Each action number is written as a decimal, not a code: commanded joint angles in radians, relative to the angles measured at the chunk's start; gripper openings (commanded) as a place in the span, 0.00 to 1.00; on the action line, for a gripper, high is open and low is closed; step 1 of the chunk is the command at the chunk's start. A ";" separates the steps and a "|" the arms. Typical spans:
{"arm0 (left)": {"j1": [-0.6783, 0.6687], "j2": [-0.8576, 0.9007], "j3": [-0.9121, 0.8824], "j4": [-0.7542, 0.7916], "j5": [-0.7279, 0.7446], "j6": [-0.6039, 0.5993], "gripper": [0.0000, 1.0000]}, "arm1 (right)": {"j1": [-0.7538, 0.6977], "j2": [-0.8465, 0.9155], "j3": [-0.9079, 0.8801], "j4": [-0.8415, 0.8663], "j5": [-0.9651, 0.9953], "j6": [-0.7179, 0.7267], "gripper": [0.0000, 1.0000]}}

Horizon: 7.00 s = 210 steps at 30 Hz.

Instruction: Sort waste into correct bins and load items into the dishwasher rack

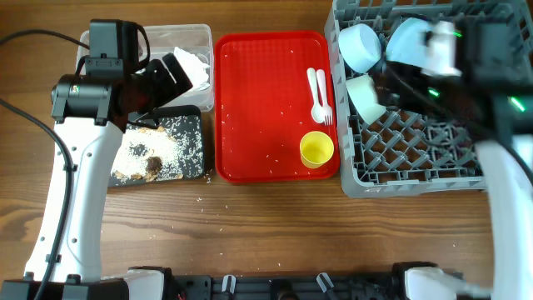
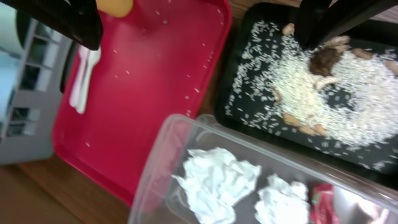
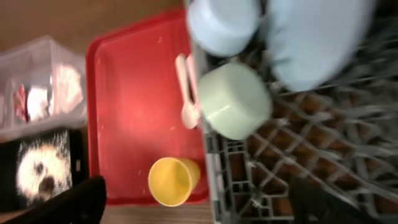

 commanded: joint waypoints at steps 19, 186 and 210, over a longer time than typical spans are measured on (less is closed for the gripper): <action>-0.632 0.507 -0.004 0.211 0.131 0.012 0.70 | -0.109 -0.120 0.004 -0.107 0.092 0.019 1.00; 0.172 0.323 0.003 0.146 0.423 0.324 1.00 | 0.345 0.985 0.258 0.296 0.246 0.175 0.46; 0.172 0.323 0.003 0.146 0.423 0.324 1.00 | 0.347 1.052 0.233 0.257 0.204 0.175 0.11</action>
